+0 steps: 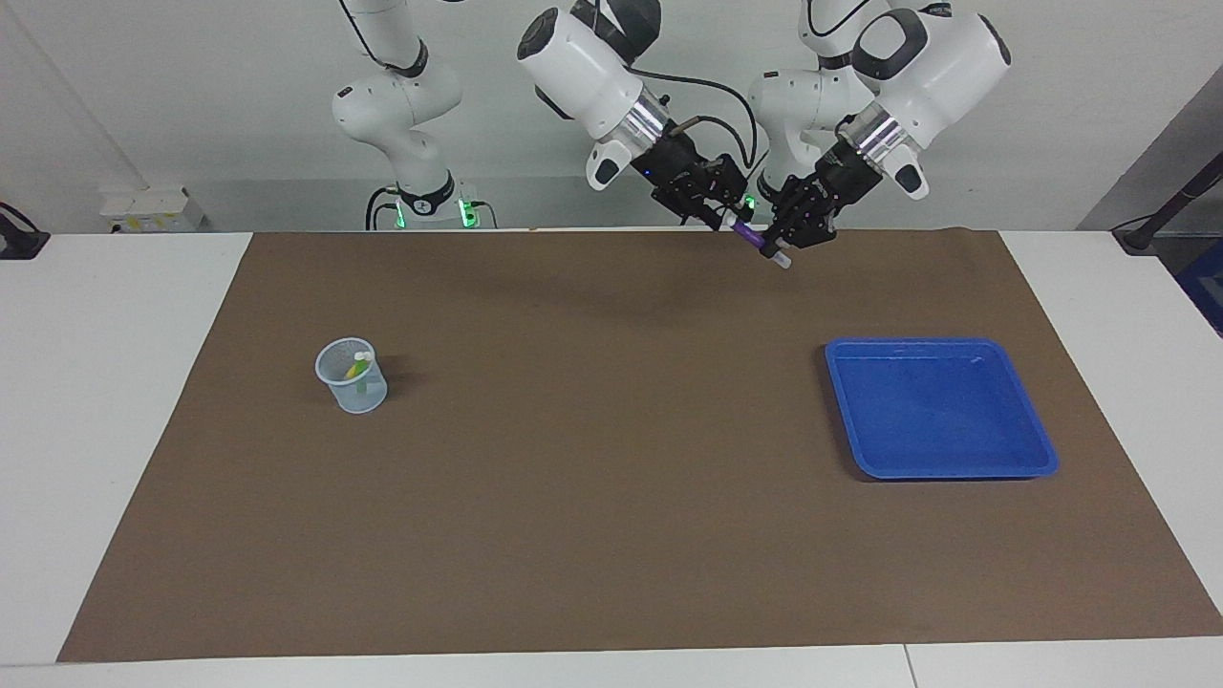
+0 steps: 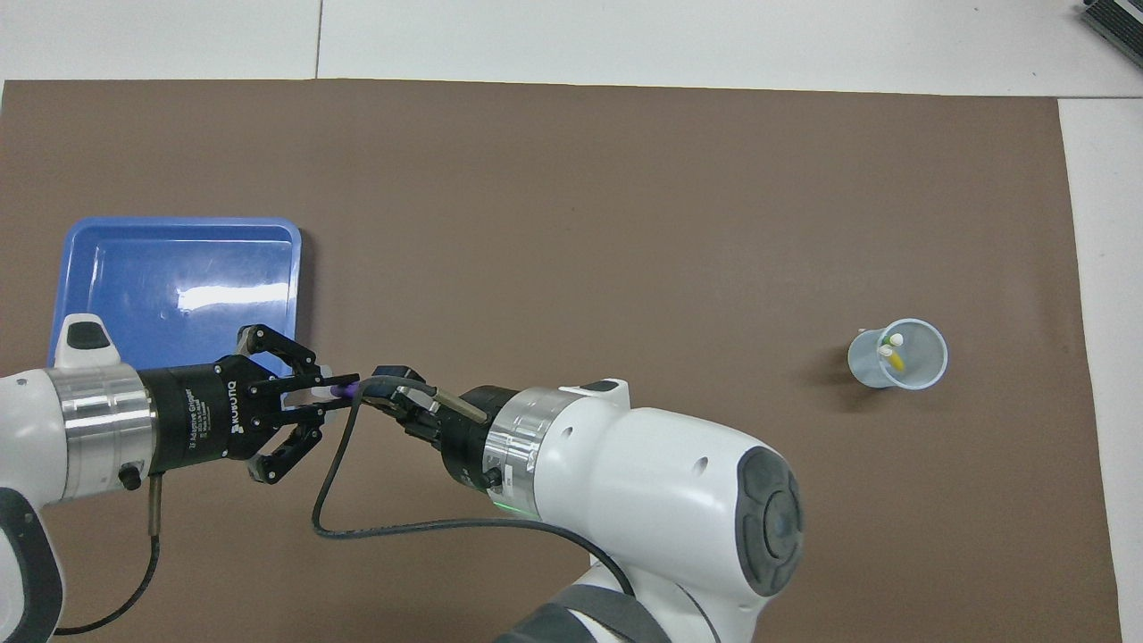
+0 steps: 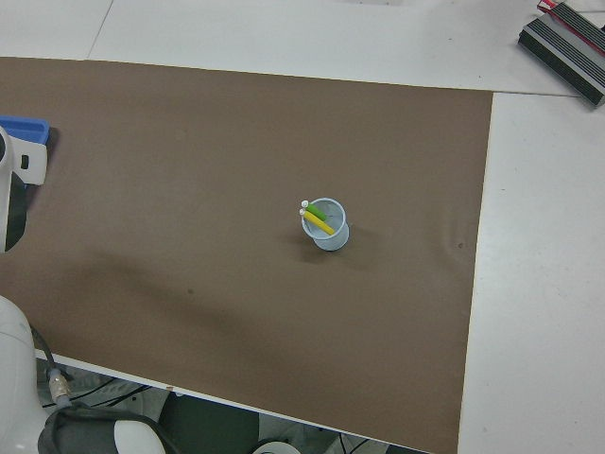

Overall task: Transfer and insert pens with both arms
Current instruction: 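Grasp the purple pen's free end with the right gripper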

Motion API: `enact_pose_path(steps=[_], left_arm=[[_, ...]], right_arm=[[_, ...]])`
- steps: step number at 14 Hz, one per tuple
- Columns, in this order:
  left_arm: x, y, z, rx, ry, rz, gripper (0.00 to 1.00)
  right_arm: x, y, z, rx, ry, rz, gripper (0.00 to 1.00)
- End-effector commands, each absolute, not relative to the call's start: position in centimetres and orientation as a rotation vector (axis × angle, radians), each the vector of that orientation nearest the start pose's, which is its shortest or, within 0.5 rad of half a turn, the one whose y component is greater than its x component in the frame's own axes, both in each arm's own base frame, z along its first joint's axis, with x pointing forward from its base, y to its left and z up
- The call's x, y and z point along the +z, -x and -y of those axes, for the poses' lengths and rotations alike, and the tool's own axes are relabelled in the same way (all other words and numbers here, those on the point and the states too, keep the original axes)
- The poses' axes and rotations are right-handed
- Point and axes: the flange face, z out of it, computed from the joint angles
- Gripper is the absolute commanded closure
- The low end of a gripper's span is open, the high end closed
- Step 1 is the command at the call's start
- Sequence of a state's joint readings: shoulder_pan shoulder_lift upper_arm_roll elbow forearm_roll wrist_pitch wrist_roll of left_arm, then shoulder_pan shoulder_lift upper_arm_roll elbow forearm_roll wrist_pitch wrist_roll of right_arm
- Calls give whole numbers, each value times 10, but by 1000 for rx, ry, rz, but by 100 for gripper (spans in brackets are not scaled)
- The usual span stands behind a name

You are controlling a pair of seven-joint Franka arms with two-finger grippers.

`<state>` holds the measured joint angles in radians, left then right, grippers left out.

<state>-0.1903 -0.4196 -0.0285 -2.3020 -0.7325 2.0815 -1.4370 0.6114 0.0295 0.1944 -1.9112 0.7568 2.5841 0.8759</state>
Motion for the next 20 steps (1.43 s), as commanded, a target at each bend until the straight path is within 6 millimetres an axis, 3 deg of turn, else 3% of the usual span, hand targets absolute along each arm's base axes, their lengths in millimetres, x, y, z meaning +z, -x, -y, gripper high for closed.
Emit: enact_pose_path(steps=[1,4,10,20], left_arm=[[544,-421,133,-467,-1785,-1739,100],[544,-421,133,-468,-1782,-1740,100],[545,-421,133,-469,-1782,-1740,100],[547,-419,133,-469,-1782,-1737,100]], right_arm=[[547,-434,-434,32,2180,-674,61],[546,-436,-432,29,2181,-675,67],[544,-439,-428,35,2177,-694,100],[544,-440,-428,40,2177,-697,100]])
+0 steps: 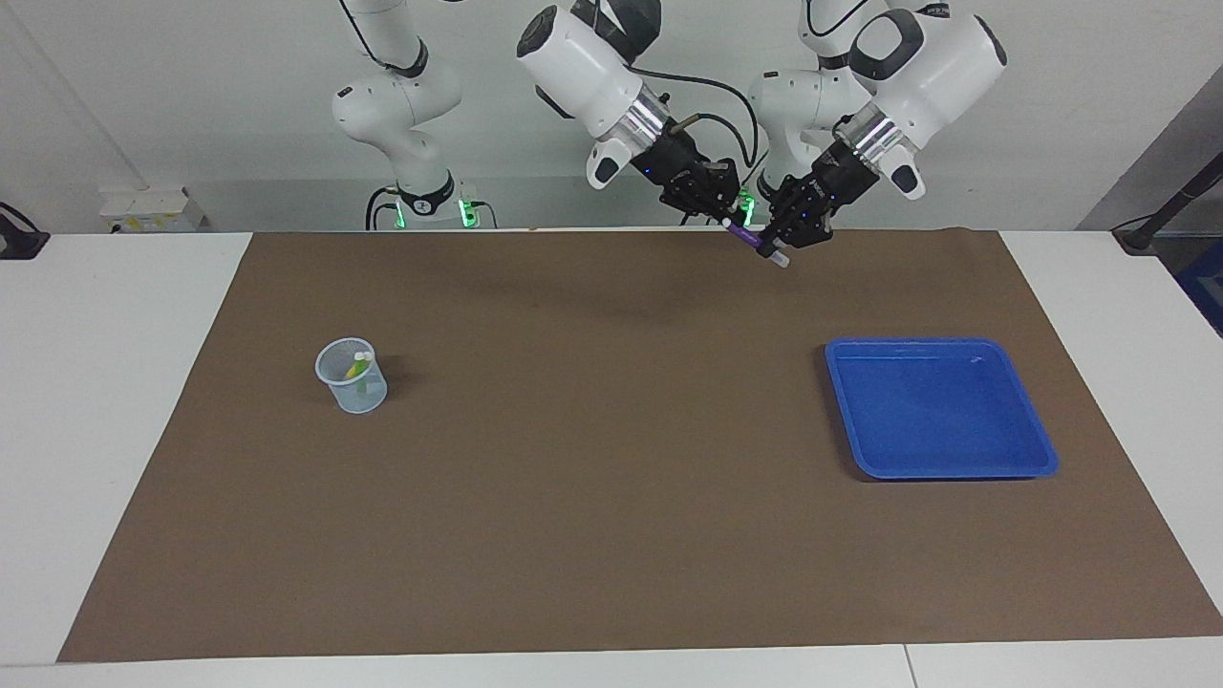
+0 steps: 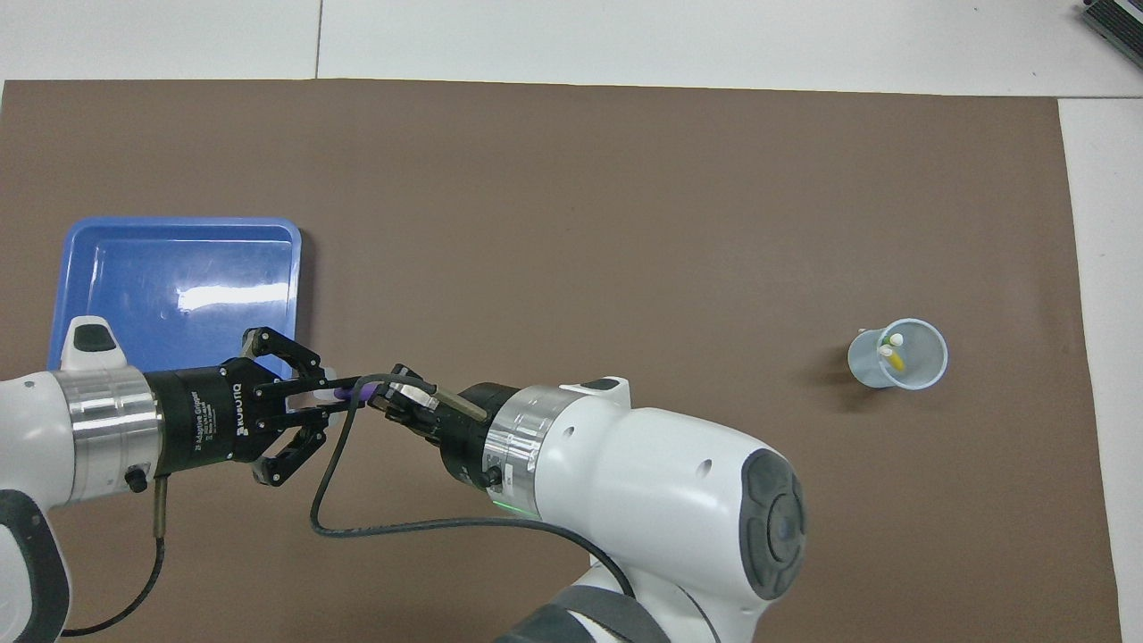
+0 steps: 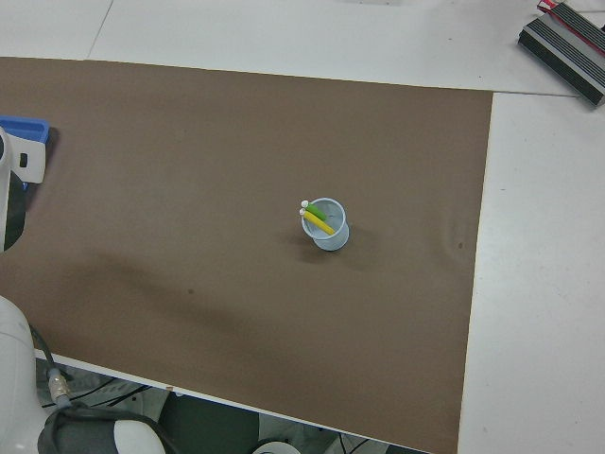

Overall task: Transfer and insert pens with both arms
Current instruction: 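Grasp the purple pen's free end with the right gripper, then open the left gripper while the right gripper pulls the pen away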

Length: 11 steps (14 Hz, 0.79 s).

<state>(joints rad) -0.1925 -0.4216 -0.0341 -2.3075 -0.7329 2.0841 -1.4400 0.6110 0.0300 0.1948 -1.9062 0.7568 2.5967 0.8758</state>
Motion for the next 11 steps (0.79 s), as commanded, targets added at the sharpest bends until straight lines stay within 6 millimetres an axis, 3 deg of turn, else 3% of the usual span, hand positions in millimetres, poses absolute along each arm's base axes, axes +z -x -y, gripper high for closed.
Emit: enact_pose_path(steps=[1,2,3,7,11], left_arm=[[547,-419,133,-469,-1786,-1735,93],[548,-420,133,-465,-1781,-1734,76],[548,-420,133,-463,-1780,-1734,48],[548,-420,133,-468,-1783,-1734,43],[547,-419,133,-464,-1802,-1721,45]], right_arm=[[544,-440,-428,40,2177,-697,100],[544,-440,-428,40,2177,-697,100],[545,-440,-428,39,2176,-696,100],[541,-446,-420,29,2227,-616,100],[534,-461,-385,62,2366,-347,100]])
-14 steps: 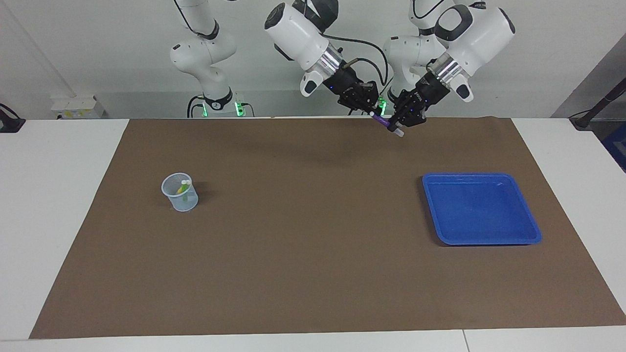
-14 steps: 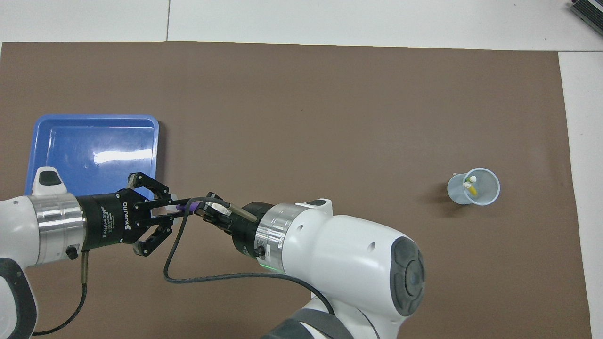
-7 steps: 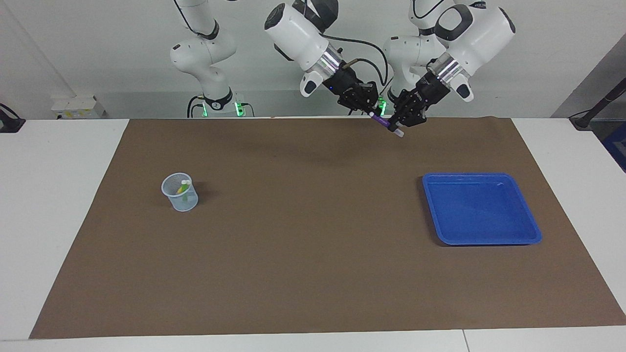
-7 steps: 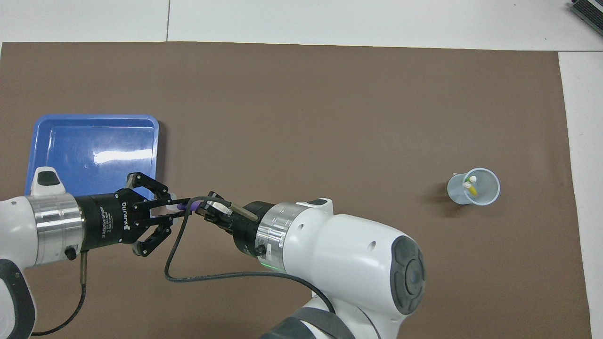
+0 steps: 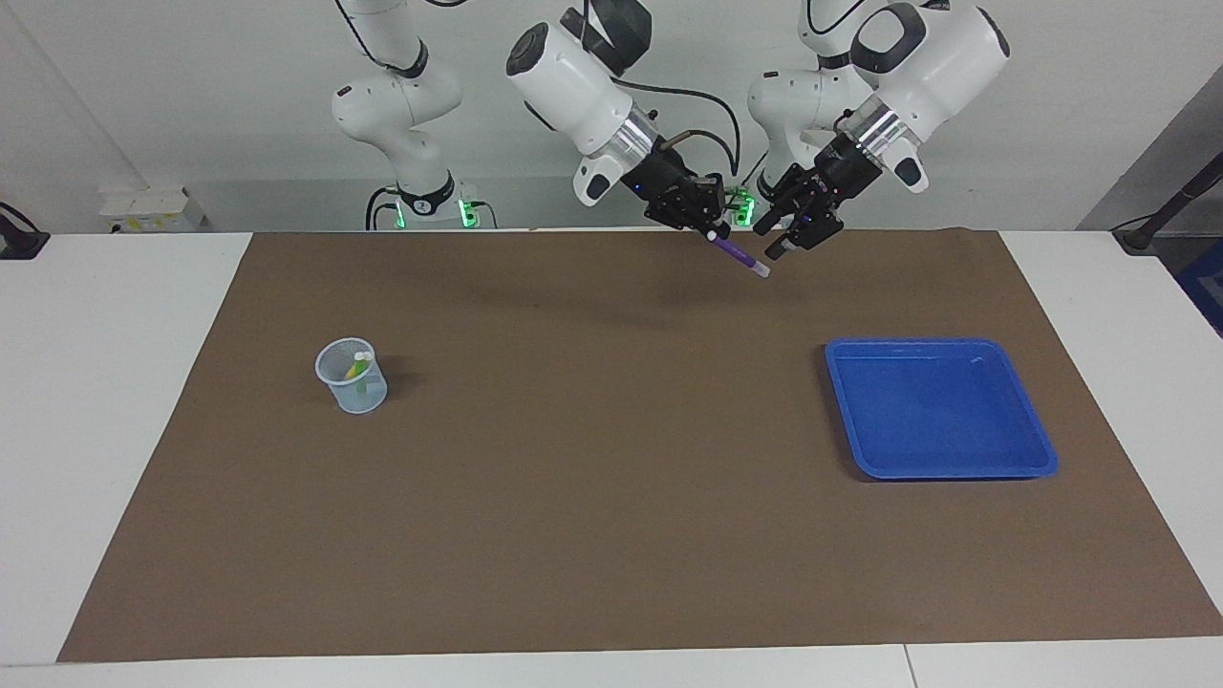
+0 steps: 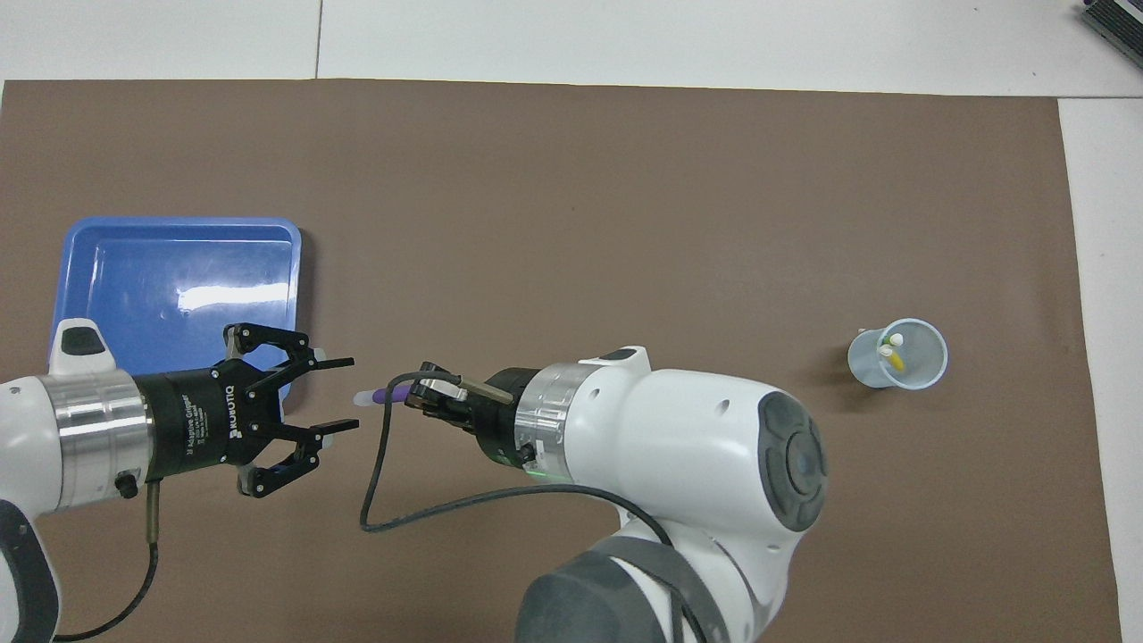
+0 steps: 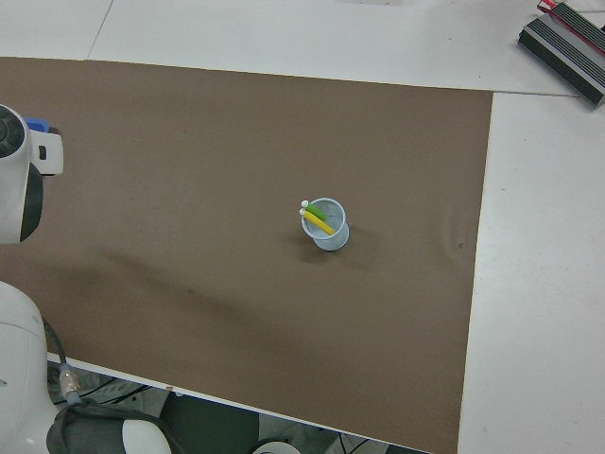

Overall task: Transfer and insert pens with both arms
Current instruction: 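Open the left gripper while the right gripper pulls the pen away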

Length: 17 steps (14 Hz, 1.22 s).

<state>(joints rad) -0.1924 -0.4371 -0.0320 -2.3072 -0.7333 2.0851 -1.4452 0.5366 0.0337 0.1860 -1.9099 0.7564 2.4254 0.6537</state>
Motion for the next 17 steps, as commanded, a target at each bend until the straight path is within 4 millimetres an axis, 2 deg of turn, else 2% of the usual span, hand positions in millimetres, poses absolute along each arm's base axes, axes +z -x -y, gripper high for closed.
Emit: enact_pose_path(steps=[1,5,6,8,10,13,14,15,16,17], left_arm=[[547,-419,134,-449,-1842,-1676,46],[544,-415,120,-394,-2029,-1457,47],[541,-415,109,-371,-2101,-1408,47],[534,-410,100,-299,-2328,-1232,47],[534,-409,83,-236,-2506,-1030,47],[535,-412,51,-149,-2708,-739,42],[535,-413,45,-118,-2778,-650,30],[536,-414,39,-92,-2821,-588,10],[543,-419,30,-57,-2837,-562,0],[544,-427,22,-51,-2849,-557,0]], right_arm=[[533,-464,-374,71,2408,-286,100],[529,-466,-336,56,2634,123,100],[527,-466,-325,61,2680,259,100],[532,-472,-295,48,2759,524,100],[544,-478,-272,64,2813,740,100],[583,-494,-231,48,2865,1074,100],[590,-501,-215,34,2870,1214,100],[594,-508,-198,28,2858,1358,100],[594,-513,-183,35,2826,1508,100],[596,-519,-172,36,2795,1654,100]])
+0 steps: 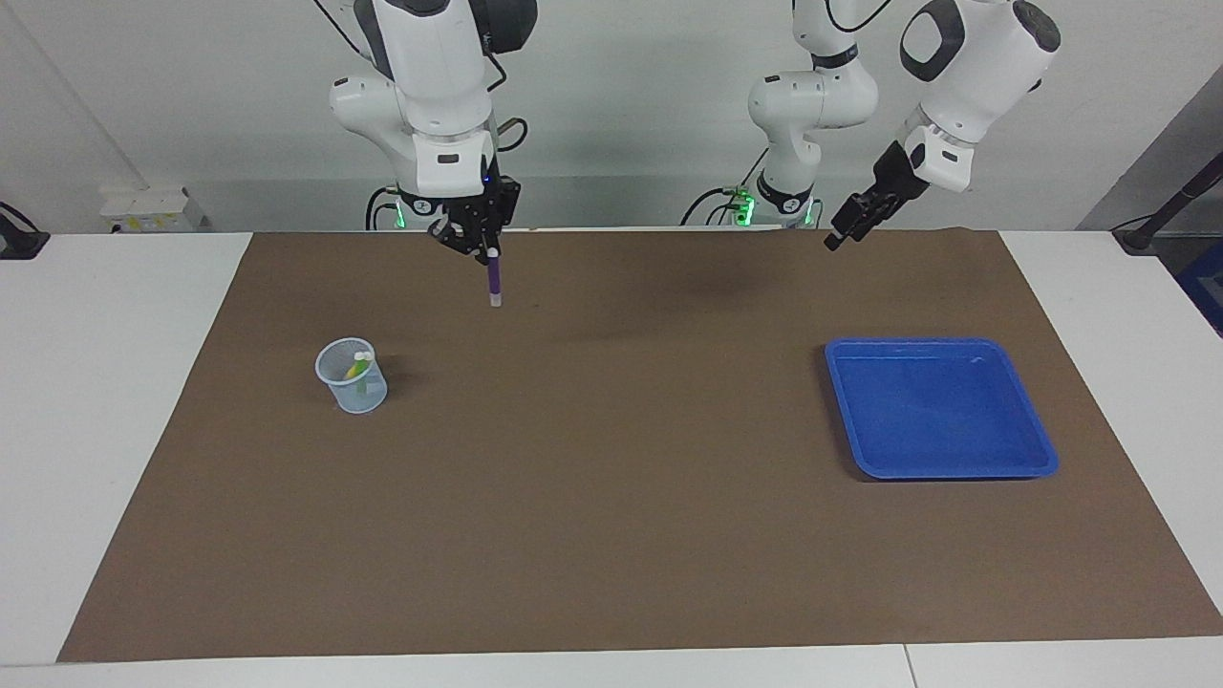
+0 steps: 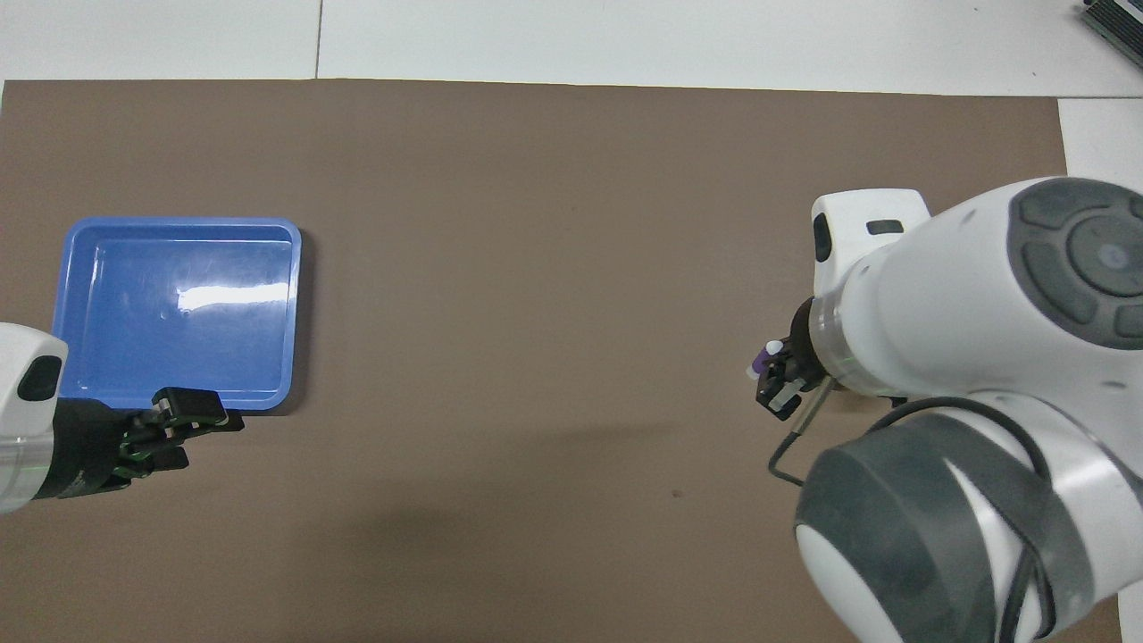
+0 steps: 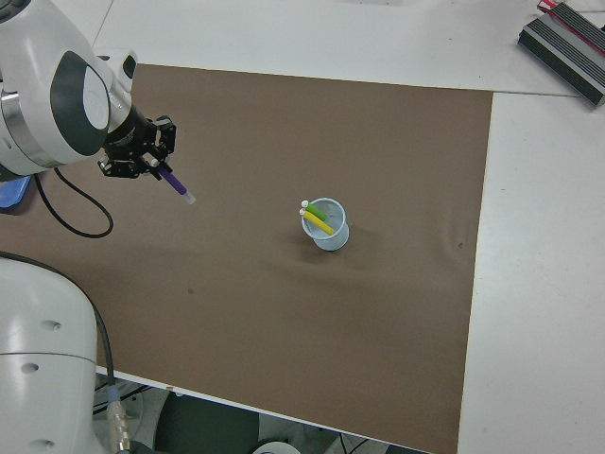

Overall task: Transfer and insert pens with both arms
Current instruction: 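Open the left gripper while the right gripper pulls the pen away, then insert the purple pen into the cup with the right gripper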

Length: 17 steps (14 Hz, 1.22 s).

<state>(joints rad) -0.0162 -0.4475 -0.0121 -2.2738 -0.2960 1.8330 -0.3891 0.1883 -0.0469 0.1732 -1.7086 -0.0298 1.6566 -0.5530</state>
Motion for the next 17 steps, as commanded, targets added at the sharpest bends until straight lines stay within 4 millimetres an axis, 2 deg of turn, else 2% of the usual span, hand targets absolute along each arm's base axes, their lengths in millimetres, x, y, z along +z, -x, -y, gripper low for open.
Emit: enact_pose_path(steps=[1,3,4,6,7,9,11,13,17], left_arm=[[551,-431,20,37,3301,633,0],[558,-439,17,32,3271,610,0],[564,-443,16,43,3271,612,0],[573,-452,7,50,3241,615,0],[579,-456,7,41,3236,609,0],[587,-461,6,40,3234,605,0],[592,-466,5,38,3182,560,0],[600,-474,3,51,3169,549,0],[615,-492,2,65,3167,544,0]], right_arm=[[593,-526,-159,42,2773,1791,100],[584,-541,-129,12,2693,1997,100],[576,-548,-105,-5,2669,2044,100],[569,-552,-81,-19,2603,2147,100],[568,-553,-73,-11,2582,2175,100],[553,-553,-62,-39,2549,2235,100],[533,-545,-56,-85,2501,2324,100],[514,-534,-50,-74,2490,2334,100],[510,-535,-34,-54,2434,2398,100]])
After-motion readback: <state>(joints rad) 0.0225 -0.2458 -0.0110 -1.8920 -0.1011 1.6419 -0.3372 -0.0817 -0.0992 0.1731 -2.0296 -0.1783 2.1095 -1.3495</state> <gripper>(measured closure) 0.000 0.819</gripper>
